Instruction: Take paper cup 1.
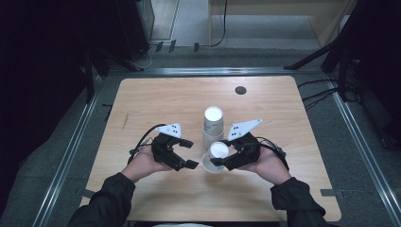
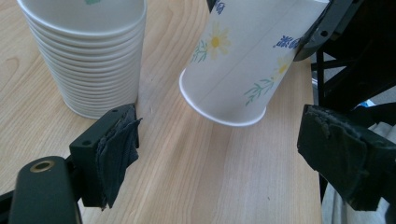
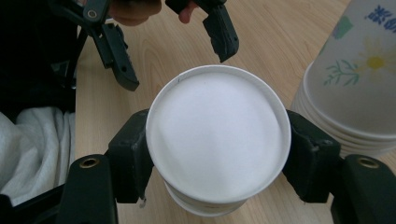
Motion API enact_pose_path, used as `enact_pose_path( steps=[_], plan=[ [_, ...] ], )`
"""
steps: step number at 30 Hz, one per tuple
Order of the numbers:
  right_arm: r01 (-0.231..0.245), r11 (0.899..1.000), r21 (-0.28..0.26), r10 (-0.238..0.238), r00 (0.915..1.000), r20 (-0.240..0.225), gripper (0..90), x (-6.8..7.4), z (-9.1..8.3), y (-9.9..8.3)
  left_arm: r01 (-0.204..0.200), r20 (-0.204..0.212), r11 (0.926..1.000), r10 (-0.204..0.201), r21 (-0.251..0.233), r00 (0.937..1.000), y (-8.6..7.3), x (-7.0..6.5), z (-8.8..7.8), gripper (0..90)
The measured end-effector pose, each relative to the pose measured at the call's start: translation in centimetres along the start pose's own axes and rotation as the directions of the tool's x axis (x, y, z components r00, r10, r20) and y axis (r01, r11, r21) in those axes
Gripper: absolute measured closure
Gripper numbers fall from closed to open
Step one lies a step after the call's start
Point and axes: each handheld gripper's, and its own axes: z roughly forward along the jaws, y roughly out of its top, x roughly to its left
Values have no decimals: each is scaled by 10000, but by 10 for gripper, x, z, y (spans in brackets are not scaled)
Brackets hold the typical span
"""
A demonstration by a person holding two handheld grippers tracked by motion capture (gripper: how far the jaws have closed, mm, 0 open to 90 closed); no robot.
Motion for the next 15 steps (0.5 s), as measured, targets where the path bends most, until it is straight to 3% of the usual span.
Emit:
enact_pose_path(
  steps=[15],
  plan=[
    [-6,9992,-388,-21,9977,-683,337,6,9,15,-307,257,9985,319,-452,9992,-2,-11,9,129]
  ],
)
